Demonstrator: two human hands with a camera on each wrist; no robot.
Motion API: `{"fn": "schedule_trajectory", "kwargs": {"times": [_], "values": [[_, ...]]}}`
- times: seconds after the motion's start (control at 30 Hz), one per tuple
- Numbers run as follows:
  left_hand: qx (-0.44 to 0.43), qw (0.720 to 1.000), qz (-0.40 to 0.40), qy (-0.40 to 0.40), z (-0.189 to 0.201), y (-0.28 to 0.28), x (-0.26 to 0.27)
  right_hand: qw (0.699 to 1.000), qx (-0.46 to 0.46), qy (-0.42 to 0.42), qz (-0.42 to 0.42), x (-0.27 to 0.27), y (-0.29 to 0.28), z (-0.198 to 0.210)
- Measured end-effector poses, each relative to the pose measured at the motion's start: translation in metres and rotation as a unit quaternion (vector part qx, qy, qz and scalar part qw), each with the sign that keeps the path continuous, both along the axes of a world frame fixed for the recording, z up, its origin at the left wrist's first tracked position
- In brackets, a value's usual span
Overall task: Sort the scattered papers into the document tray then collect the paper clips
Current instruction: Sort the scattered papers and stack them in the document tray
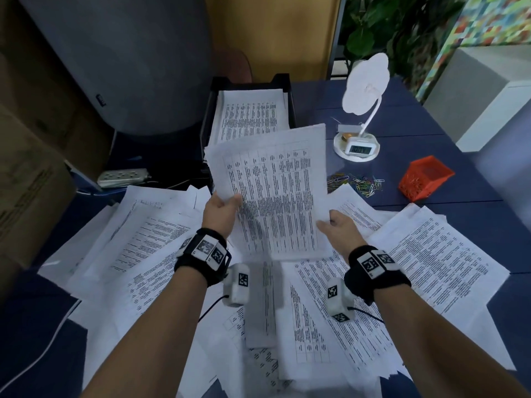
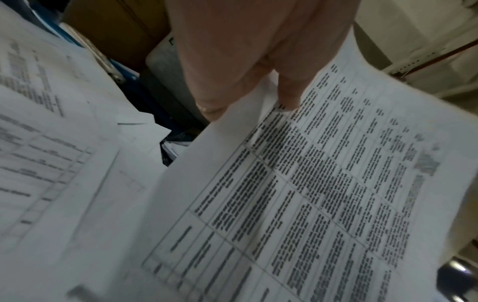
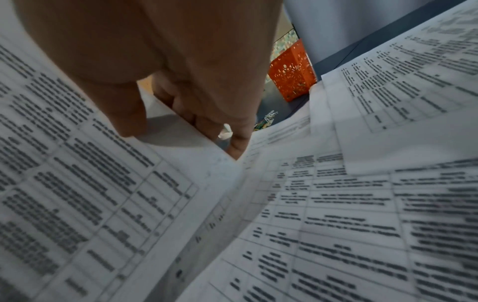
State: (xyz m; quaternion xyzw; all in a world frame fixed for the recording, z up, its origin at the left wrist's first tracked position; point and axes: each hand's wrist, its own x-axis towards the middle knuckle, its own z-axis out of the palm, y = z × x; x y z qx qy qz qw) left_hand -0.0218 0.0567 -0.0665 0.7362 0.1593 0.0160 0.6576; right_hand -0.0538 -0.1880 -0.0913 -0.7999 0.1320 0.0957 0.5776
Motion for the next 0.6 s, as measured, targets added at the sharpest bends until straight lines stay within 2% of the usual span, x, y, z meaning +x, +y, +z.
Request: {"fn": "schedule_trajectory", "kwargs": {"times": [0.1,0.2,0.33,0.6], "values": [[0.080,0.993,-0.026,0.078,-0.017,0.011,-0.004,0.997,-0.004,0.064,0.034,-0.003,0.004,-0.018],[0.123,0.978,-0.041,0.164,-0.036,0.017,-0.016,0.990,-0.034,0.118,0.070,-0.007,0.006,-0.037],[0.166,0.959,-0.058,0.221,-0.045,0.016,-0.029,0.979,-0.090,0.152,0.103,-0.009,0.008,-0.051],[0.105,0.971,-0.046,0.211,-0.047,0.031,-0.012,0.990,-0.051,0.125,0.045,0.024,0.019,-0.038]]}}
